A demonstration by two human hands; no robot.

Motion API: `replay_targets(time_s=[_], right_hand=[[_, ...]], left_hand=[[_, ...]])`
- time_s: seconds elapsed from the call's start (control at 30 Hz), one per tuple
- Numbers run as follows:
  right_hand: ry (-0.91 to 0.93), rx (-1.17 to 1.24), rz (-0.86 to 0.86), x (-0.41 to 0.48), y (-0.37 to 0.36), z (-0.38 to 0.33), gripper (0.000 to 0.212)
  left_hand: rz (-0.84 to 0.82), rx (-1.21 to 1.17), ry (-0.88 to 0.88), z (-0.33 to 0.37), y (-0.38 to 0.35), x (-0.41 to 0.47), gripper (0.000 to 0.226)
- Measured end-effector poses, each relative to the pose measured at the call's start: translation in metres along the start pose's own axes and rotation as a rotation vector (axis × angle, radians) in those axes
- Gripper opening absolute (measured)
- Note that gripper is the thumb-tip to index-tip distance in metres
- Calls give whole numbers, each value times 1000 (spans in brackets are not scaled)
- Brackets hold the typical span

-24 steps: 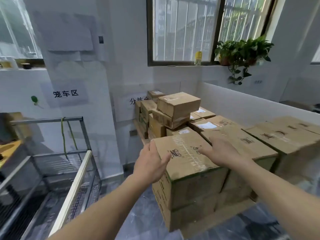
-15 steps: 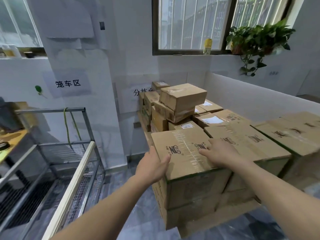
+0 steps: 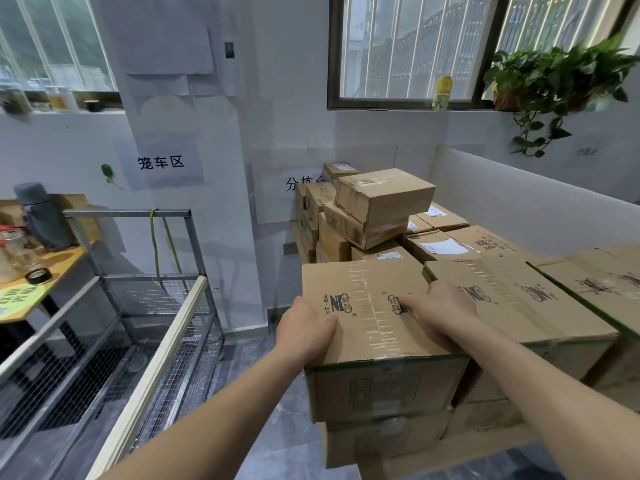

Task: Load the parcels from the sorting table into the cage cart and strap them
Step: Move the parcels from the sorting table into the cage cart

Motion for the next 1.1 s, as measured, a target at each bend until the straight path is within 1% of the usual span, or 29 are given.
replay_targets(time_s=[0.17,0.27,0.4,0.47,0.57,0.77,0.8,0.9,1.0,1.1], right_hand=[[31,-27,-3,2,-2,-12,43],[50,-26,-10,2,0,-17,41],[97,-37,-19,3,3,-33,42],[119,-21,-40,3,3,-42,43],[136,-23,-63,1,0,-57,44],[213,-24,-104,-14,0,-95,37],[219,-14,-106,-15,-2,-103,40],[200,26,-105,-14,-12,-130,56],[222,42,-118,-16,-25,-169,59],[270,61,-77,-15,-42,-219,63]], left_hand=[[13,-60,-5,3,11,0,28],[23,-69,-19,5,16,1,17],[76,-71,-6,6,31,3,11],[102,-85,9,3,40,4,14],[130,-99,38,-3,55,7,32],[159,-113,60,-18,92,20,33],[165,-119,66,-22,99,23,34],[188,-139,74,-36,126,35,36],[216,-162,62,-55,158,49,37],[261,-189,40,-79,194,70,41]])
Point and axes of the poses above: each hand's wrist, its own x-axis towards the middle knuckle, its own y-axis out of the back of the hand, z = x × y, the point moved 7 cm from there along x, towards the middle knuckle, and after that the axes turned 7 degrees about -y, right-handed, at the moved point
